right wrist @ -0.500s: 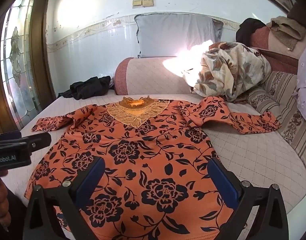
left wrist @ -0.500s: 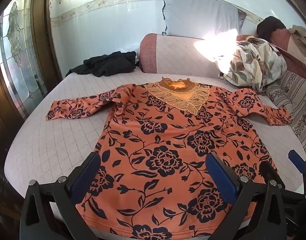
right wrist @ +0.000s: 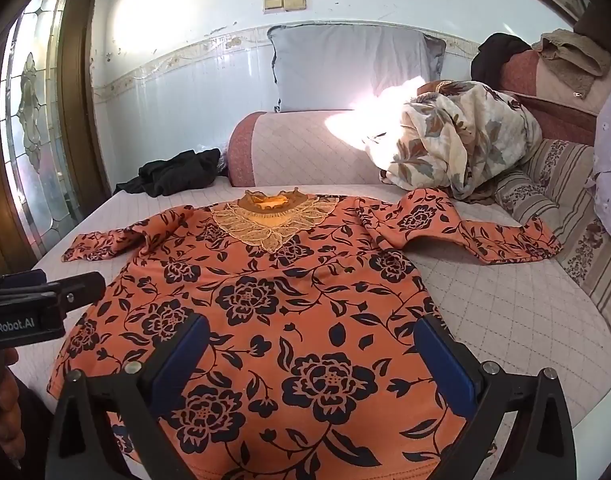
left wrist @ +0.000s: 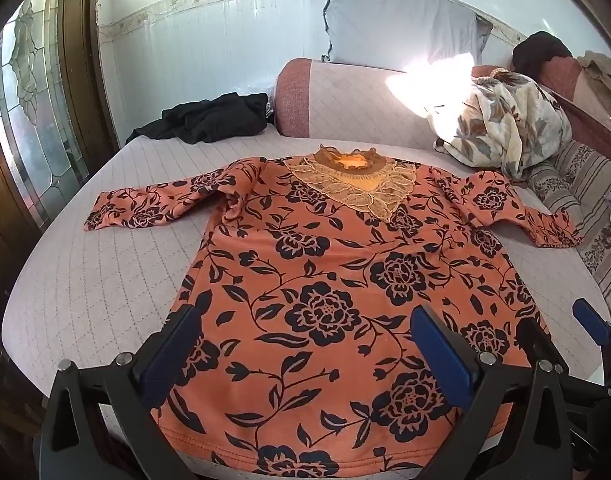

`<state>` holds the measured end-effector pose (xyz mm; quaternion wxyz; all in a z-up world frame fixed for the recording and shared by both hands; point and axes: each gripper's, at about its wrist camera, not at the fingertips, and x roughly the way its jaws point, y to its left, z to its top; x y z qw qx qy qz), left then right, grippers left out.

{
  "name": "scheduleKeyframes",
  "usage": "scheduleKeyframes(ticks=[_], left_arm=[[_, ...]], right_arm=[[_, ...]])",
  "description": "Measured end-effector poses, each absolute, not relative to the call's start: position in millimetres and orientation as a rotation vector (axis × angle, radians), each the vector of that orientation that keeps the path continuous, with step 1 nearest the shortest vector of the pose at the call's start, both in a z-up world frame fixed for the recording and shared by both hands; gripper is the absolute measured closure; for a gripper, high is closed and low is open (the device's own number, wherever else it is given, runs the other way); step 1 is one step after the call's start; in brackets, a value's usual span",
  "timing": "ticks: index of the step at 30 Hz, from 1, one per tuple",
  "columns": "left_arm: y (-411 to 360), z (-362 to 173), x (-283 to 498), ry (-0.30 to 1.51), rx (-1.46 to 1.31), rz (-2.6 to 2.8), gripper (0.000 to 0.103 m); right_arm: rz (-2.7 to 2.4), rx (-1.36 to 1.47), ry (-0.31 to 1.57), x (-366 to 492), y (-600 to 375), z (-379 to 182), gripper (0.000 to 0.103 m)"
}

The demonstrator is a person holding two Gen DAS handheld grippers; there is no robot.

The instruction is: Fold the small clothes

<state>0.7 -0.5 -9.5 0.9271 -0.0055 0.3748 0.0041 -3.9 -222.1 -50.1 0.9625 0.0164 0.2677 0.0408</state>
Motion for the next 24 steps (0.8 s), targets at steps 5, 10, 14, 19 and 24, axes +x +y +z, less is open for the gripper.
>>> scheduleKeyframes(ticks=[5, 10, 14, 19, 24], left_arm=[[-2.0, -11.3, -0.4, 0.769, -0.008, 0.002, 0.000], [-1.1, -11.9, 0.1, 0.773, -0.011, -0.003, 0.000], [-1.5, -12.8, -0.3, 0.778, -0.009, -0.004, 0.000], [-1.5, -12.2, 0.1, 0.778, -0.008, -0.006, 0.000], [-0.8, -13.1, 0.2, 0.781, -0.012, -0.005, 0.000]], right_arm=[[0.081, 0.035, 0.543, -5.6, -222.2, -48.0, 0.000], [0.081, 0.036, 0.545, -5.2, -222.8, -47.8, 0.000], [0.077, 0.037, 0.545, -5.0, -223.7, -47.3, 0.000], [0.072, 0.037, 0.544, -6.2, -223.2, -46.7, 0.000], [0.070, 0.040, 0.548, -6.3, -224.0, -46.2, 0.000]])
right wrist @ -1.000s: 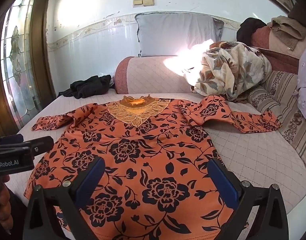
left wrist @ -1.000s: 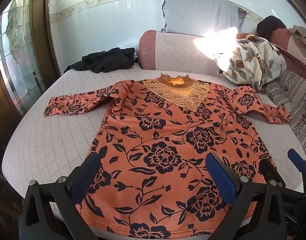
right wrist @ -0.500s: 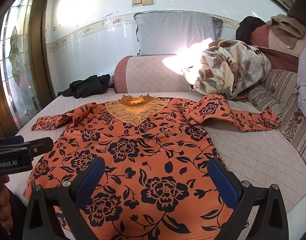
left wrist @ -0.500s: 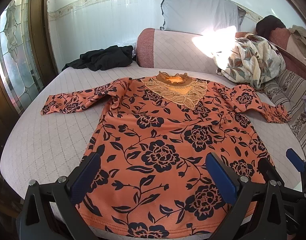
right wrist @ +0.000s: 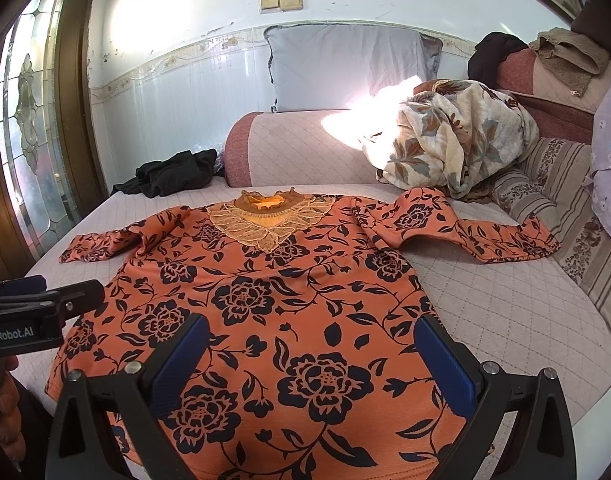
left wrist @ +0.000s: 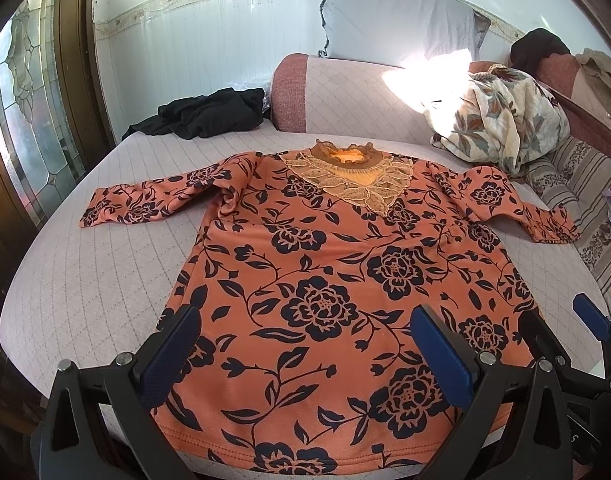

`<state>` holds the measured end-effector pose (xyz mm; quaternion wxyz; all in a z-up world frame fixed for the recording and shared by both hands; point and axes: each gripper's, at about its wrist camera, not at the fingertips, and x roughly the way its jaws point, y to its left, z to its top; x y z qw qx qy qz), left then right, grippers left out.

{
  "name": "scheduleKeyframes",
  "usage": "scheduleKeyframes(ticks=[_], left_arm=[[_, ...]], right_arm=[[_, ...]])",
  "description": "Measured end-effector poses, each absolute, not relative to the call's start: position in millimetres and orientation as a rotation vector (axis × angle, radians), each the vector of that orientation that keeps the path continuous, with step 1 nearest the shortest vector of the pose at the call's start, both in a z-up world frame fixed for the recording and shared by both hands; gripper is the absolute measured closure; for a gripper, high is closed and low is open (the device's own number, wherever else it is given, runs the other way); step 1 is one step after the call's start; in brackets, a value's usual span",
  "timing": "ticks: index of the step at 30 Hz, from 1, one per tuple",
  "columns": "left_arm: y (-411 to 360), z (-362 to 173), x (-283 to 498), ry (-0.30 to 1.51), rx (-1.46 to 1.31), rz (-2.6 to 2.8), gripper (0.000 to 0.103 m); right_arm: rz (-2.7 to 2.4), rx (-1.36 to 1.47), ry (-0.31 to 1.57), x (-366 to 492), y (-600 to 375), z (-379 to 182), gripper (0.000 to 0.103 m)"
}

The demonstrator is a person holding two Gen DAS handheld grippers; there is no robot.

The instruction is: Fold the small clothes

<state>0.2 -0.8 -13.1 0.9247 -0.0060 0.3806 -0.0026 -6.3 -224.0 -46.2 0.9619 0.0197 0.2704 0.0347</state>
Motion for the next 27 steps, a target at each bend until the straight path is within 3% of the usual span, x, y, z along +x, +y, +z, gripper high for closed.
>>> scheduleKeyframes(ticks=[27], left_arm=[[3.5, -16.9, -0.6, 0.790, -0.027, 0.002, 0.000]], right_arm=[[0.042, 0.034, 0.544, -5.3, -225.5, -46.5, 0.000]])
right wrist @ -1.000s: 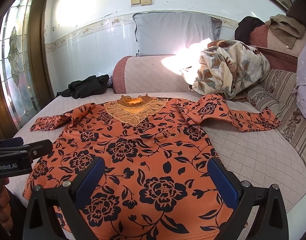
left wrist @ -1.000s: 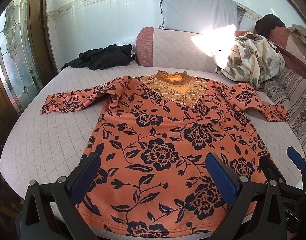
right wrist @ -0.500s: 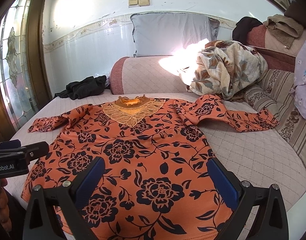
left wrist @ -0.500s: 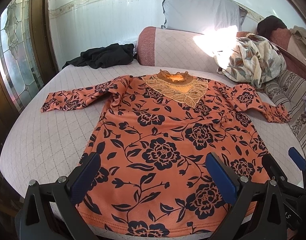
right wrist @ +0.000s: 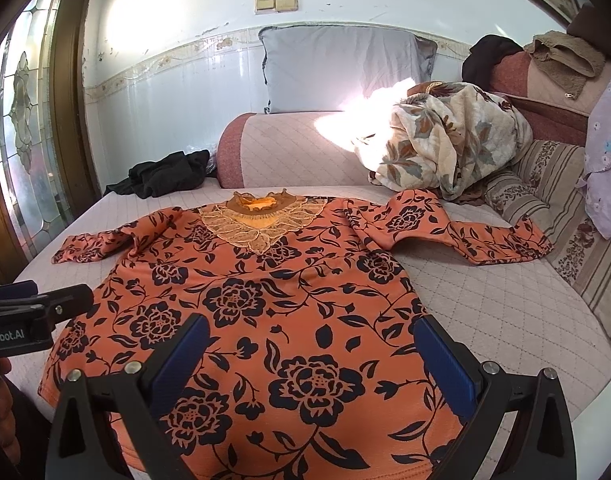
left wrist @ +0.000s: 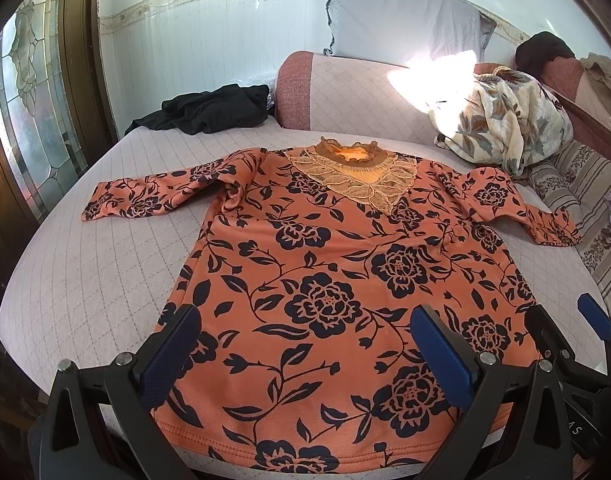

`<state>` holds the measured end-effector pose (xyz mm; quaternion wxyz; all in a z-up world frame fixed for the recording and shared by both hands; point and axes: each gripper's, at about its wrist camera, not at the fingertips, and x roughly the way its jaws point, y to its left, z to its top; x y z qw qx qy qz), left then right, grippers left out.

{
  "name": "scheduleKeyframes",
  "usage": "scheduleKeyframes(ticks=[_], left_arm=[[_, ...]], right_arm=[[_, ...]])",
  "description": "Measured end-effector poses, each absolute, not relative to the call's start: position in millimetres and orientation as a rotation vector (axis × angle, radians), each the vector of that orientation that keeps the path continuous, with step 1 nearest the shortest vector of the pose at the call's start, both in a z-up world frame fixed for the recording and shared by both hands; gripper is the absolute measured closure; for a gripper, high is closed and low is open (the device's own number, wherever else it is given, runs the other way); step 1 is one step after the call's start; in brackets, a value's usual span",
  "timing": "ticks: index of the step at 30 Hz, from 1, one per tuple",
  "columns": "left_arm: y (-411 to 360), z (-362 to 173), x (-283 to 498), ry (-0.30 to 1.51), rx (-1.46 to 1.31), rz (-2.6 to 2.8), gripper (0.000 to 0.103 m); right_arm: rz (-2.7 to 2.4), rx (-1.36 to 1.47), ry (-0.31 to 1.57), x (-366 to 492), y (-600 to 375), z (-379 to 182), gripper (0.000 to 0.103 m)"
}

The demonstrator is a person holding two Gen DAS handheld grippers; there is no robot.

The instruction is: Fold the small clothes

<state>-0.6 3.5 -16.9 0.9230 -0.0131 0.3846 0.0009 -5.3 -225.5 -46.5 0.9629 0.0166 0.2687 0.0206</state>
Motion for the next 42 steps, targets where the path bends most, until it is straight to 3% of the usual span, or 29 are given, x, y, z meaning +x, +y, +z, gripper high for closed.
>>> scheduleKeyframes(ticks=[33, 42], left_arm=[[5, -20, 1, 0.798, -0.027, -0.003, 0.000], [41, -42, 17, 0.872, -0.142, -0.027, 0.000]], right_arm=[[0.034, 0.033, 0.566, -1, -226, -52, 0.000], [0.031, 0.067, 0.577, -4, -236, -51, 0.000]])
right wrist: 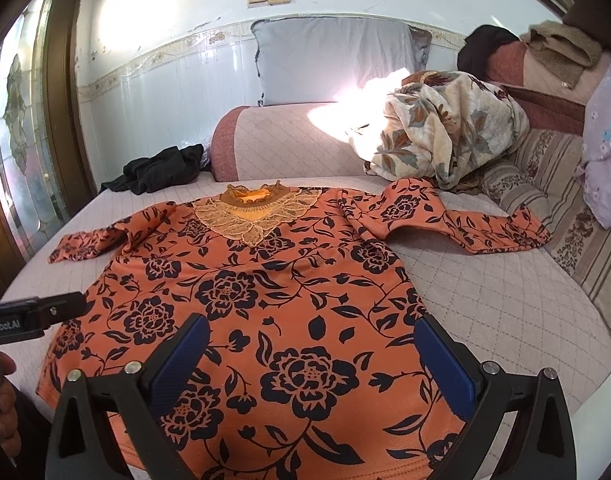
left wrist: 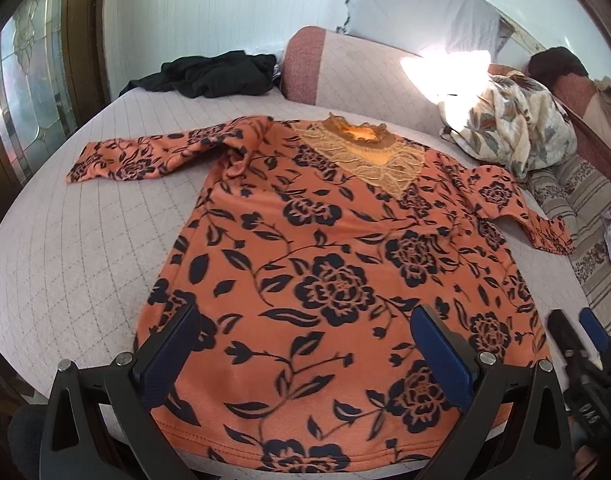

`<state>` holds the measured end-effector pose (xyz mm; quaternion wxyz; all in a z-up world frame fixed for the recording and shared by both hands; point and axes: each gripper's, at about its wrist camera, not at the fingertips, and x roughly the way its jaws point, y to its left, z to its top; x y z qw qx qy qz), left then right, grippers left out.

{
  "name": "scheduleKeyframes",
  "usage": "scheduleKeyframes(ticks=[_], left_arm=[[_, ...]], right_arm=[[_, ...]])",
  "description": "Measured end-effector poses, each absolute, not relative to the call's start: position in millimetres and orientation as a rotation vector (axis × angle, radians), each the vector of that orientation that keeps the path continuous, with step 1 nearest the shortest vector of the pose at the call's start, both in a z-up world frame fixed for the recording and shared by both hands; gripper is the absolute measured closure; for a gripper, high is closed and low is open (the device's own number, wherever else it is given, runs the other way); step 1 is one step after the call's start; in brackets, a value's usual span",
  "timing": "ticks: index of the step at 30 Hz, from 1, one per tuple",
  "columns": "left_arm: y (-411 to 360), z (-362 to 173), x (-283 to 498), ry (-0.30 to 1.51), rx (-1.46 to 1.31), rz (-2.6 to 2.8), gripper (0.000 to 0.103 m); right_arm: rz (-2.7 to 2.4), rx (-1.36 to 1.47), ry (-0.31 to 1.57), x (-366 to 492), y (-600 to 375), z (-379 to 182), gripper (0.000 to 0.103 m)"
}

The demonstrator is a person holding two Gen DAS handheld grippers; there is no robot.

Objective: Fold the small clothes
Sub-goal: 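Grasp the sleeve cuff with the right gripper and lift it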

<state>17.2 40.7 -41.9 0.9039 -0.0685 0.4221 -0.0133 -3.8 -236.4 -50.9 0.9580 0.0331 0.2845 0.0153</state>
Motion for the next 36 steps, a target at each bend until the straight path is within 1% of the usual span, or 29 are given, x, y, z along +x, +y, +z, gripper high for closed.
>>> scheduleKeyframes(ticks=[3, 6, 9, 11, 14, 18, 22, 26, 28, 30, 32, 33, 34, 35, 36], left_arm=[[59, -45, 26, 0.883, -0.153, -0.010, 0.000], [81, -47, 39, 0.886, -0.183, 0.012, 0.000], [104, -48, 56, 0.885, -0.212, 0.042, 0.000], [120, -50, 68, 0.884, -0.234, 0.070, 0.000], [151, -56, 87, 0.884, -0.286, 0.124, 0.000], [192, -66, 111, 0.885, -0.331, 0.216, 0.000], [228, -80, 129, 0.891, -0.365, 0.308, 0.000], [246, -94, 134, 0.899, -0.389, 0.364, 0.000], [251, -100, 135, 0.905, -0.411, 0.377, 0.000], [256, -103, 135, 0.911, -0.437, 0.390, 0.000], [260, -106, 134, 0.910, -0.462, 0.399, 0.000], [262, -107, 135, 0.914, -0.478, 0.401, 0.000], [264, -109, 135, 0.918, -0.489, 0.400, 0.000], [265, -110, 135, 0.921, -0.497, 0.400, 0.000], [265, -110, 134, 0.921, -0.496, 0.401, 0.000]], right_arm=[[0.038, 0.197, 0.607, 0, -262, -44, 0.000], [0.050, 0.356, 0.594, 6, -300, -35, 0.000], [0.013, 0.443, 0.599, 27, -349, -28, 0.000], [-0.041, 0.535, 0.595, 47, -399, -30, 0.000], [-0.143, 0.663, 0.616, 81, -474, -46, 0.000], [-0.283, 0.842, 0.657, 125, -576, -85, 0.001], [-0.352, 0.948, 0.679, 161, -636, -115, 0.014], [-0.428, 0.918, 0.700, 194, -662, -129, 0.023], [-0.474, 0.910, 0.719, 208, -669, -136, 0.031], [-0.525, 0.878, 0.718, 219, -672, -138, 0.034], [-0.554, 0.850, 0.720, 229, -673, -137, 0.034], [-0.570, 0.829, 0.722, 234, -673, -136, 0.037], [-0.593, 0.810, 0.726, 238, -674, -135, 0.052], [-0.617, 0.790, 0.740, 241, -674, -135, 0.063], [-0.632, 0.769, 0.755, 244, -675, -136, 0.090]])
